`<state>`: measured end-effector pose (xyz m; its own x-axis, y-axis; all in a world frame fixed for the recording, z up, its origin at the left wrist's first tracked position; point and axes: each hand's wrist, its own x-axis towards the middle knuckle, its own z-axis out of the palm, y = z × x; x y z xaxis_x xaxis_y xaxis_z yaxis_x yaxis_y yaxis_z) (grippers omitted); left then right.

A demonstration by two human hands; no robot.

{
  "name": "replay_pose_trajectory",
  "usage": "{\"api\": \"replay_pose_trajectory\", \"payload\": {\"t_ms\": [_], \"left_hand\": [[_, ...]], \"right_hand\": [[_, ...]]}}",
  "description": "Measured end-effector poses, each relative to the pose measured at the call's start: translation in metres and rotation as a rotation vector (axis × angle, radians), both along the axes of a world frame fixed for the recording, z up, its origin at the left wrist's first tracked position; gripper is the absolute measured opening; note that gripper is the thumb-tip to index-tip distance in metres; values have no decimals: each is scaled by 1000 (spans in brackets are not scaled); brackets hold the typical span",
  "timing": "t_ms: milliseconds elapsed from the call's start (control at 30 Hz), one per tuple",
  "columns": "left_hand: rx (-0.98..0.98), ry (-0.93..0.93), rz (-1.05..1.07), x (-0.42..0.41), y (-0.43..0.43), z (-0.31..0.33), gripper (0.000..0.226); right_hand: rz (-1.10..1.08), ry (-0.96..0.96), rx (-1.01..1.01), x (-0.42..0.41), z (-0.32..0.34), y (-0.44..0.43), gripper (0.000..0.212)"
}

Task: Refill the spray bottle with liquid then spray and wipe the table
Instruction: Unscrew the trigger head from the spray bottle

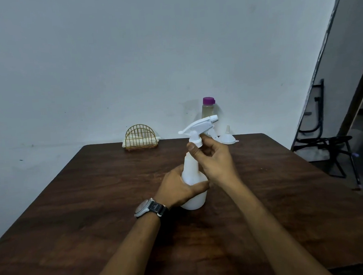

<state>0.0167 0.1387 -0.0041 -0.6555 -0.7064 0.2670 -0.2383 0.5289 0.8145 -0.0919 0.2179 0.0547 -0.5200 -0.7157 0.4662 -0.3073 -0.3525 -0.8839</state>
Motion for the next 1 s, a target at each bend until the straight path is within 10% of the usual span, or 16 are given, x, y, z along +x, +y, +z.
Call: {"api": "replay_pose_trajectory", "payload": {"t_ms": [467,1000], "left_hand": [[13,-81,65,-2,3,2,55],[-23,-110,102,1,14,12,48]], "right_hand": [[-135,-22,-26,-1,37,13,52],[-174,-106,-302,1,65,31,35]]}}
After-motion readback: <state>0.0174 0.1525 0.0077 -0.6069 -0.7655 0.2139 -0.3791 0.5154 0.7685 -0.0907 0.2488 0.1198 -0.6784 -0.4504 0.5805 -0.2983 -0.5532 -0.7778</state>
